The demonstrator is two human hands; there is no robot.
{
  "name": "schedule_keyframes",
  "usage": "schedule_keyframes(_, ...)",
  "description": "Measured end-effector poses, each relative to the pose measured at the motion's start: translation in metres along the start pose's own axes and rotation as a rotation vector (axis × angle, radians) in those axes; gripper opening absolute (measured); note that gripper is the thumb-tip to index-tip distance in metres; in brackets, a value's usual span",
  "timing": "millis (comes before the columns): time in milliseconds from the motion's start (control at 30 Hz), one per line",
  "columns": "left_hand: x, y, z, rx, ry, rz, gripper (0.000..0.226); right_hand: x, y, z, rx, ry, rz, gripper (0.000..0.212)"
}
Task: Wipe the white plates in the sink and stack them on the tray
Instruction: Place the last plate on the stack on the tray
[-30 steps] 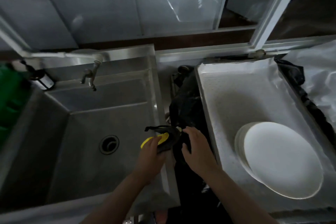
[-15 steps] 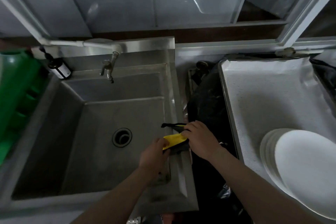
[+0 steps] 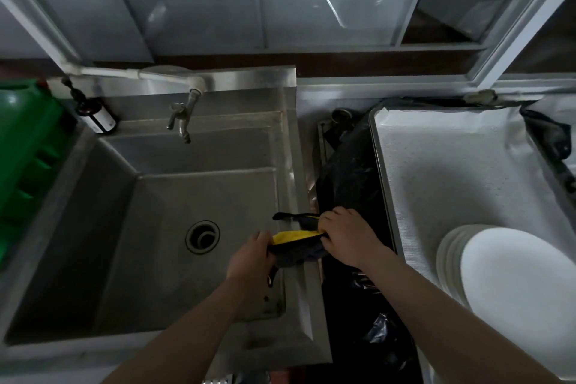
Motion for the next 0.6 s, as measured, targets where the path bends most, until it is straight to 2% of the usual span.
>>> schedule_keyframes(167,0.022,-0.004,0.004,-0.048,0.112,0.015,0.008,0.022,-0.001,0.001,0.054,0.145,0.072,0.005)
schedule_keyframes(300,0.046,-0.004,0.004,-0.032,0.203,-0.025,0.012,0.062,-0.011,0.001,0.048,0.138,0.297,0.009)
schedule_keyframes(467,0.075,-0.013,0.004,-0.022,0.237,-0.071,0.023,0.110,-0.016,-0.001,0.050,0.199,0.308,0.012)
schedule_keyframes(600,0.092,-0.017,-0.001,0.075,0.272,-0.095,0.018,0.147,-0.016,-0.001,0.056,0.281,0.355,0.009)
Point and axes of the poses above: each hand's wrist, its own z-axis towards the middle knuckle, its own x-axis out of the back of the hand, y = z × x, the point moved 2 cm from there along z, towards the middle knuckle, and after that the axes turned 10 degrees about -z, right-handed, at the moved point
